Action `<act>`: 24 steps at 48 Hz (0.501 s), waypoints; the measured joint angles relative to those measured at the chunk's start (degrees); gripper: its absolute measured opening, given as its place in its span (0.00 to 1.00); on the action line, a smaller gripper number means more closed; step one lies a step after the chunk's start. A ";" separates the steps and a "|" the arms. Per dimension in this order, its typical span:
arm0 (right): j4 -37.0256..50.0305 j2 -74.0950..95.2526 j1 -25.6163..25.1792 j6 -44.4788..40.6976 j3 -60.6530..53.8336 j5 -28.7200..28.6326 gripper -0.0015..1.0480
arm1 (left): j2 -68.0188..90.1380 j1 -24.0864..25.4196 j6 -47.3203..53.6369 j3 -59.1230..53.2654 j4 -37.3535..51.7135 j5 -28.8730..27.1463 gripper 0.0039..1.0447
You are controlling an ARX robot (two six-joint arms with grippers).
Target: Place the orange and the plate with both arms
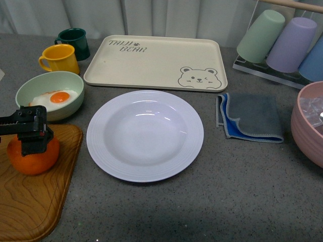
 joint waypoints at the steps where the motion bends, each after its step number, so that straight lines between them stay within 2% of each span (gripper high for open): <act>1: 0.00 0.00 0.00 0.00 0.00 0.00 0.91 | 0.24 0.13 0.00 0.13 -0.17 -0.02 0.94; 19: 0.00 0.00 0.00 0.00 0.00 0.00 0.91 | 2.86 0.68 0.26 1.20 -2.05 1.46 0.93; 24: 0.00 0.00 0.00 0.00 0.00 0.02 0.91 | 3.13 0.68 0.26 1.27 -2.08 1.16 0.74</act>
